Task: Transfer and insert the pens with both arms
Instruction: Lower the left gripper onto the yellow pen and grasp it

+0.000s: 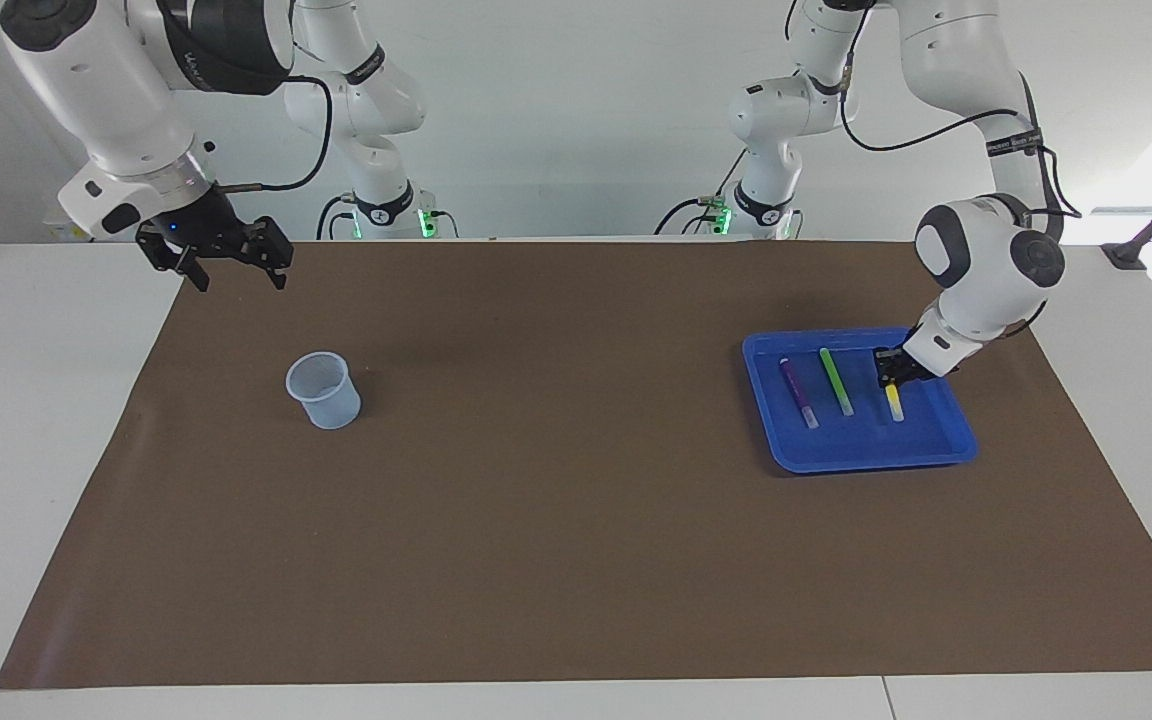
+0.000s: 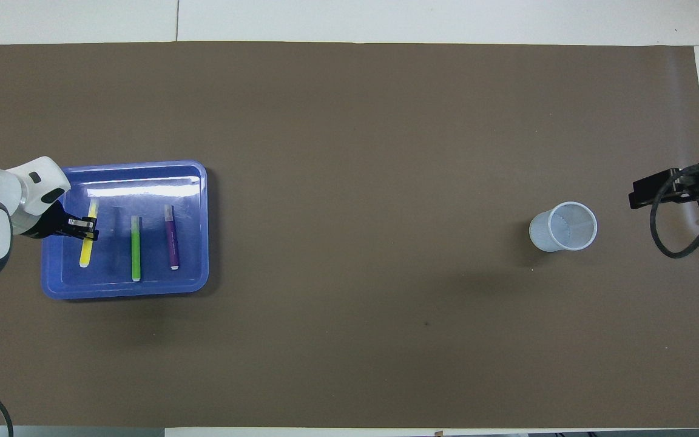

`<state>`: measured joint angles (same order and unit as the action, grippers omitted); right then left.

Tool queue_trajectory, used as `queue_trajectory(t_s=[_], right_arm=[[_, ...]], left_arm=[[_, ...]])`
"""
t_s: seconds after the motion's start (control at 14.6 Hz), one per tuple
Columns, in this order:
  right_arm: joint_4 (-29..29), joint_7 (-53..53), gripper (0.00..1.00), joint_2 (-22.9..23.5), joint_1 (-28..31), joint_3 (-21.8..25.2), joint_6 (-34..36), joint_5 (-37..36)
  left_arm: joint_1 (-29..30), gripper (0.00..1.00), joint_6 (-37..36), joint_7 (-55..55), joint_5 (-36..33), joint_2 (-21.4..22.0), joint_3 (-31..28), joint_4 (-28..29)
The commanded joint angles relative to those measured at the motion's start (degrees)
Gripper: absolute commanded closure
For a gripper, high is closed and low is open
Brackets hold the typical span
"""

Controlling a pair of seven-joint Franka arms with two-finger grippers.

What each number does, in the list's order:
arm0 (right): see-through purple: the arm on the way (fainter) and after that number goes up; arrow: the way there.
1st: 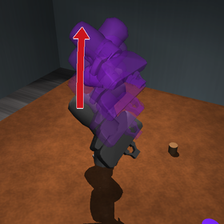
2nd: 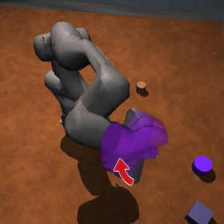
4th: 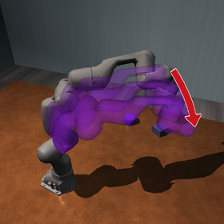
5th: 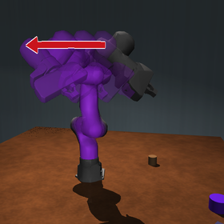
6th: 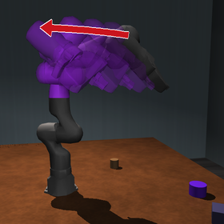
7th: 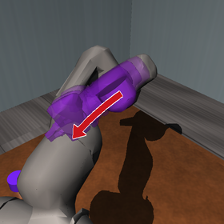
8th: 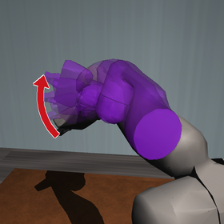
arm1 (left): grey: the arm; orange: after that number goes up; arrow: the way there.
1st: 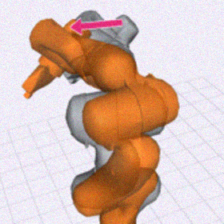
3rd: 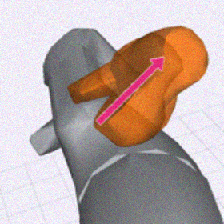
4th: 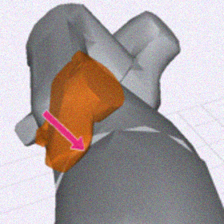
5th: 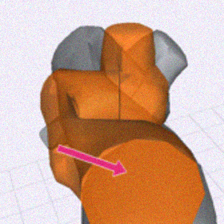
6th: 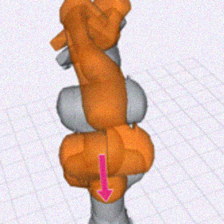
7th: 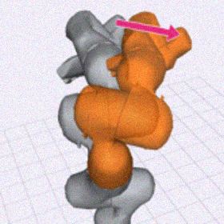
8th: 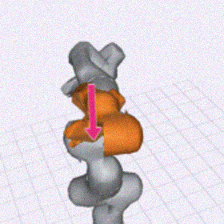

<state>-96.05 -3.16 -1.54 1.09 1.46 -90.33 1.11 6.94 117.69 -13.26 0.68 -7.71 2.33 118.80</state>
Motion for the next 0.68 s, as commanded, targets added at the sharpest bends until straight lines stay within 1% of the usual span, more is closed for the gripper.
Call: queue_trajectory(t_s=[0.0, 0.14, 0.21, 0.27, 0.41, 0.62], right_arm=[[-0.7, -1.6, 0.0, -0.8, 0.2, -0.1, -1.9, 3.5], [-0.9, -0.3, 0.0, -0.7, 0.2, -0.1, -2.5, 9.4], [-0.9, 1.0, 0.0, -0.7, 0.2, -0.1, -2.6, 11.2], [-0.9, 2.1, 0.0, -0.7, 0.1, -0.1, -3.3, 13.8], [-1.2, 5.3, 0.0, -0.7, 0.1, -0.1, -4.8, 18.1], [-1.9, 8.4, 0.0, -0.8, -1.5, -0.1, -6.3, 23.7]], left_arm=[[-3.1, 1.0, -8.8, 5.5, -0.7, -1.3, -0.1, -7.3], [-5.2, 1.0, -18.2, 10.7, -0.1, -1.1, 0.1, -13.4], [-6.0, 1.0, -22.8, 15.7, 1.7, -1.2, 0.2, -16.7], [-7.4, 1.0, -26.1, 23.1, 5.3, -1.1, 0.2, -19.5], [-10.3, 1.0, -27.8, 39.2, 11.3, 0.1, 0.5, -21.2], [-13.3, 1.0, -27.3, 58.8, 20.3, 4.8, 2.0, -20.8]])
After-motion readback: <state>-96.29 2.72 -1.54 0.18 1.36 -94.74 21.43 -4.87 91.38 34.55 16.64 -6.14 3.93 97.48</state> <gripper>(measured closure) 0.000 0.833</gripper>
